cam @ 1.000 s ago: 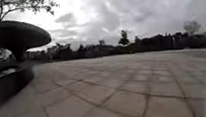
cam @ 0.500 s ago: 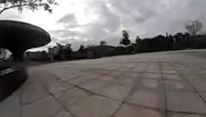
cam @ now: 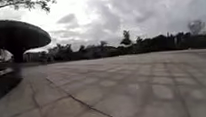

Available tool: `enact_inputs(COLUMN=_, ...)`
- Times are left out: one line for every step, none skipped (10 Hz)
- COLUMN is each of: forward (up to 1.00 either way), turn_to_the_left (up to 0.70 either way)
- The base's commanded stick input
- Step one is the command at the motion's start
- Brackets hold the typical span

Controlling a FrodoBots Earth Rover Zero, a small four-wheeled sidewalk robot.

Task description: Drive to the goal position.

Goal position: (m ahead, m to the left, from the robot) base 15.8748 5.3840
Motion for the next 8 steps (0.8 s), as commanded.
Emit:
enact_inputs(forward=0.85, turn_to_the_left=0.0)
enact_inputs(forward=0.85, turn_to_the_left=0.0)
enact_inputs(forward=0.85, turn_to_the_left=0.0)
enact_inputs(forward=0.85, turn_to_the_left=0.0)
enact_inputs(forward=0.85, turn_to_the_left=0.06)
enact_inputs(forward=0.85, turn_to_the_left=0.21)
enact_inputs(forward=0.85, turn_to_the_left=0.34)
enact_inputs(forward=0.85, turn_to_the_left=0.34)
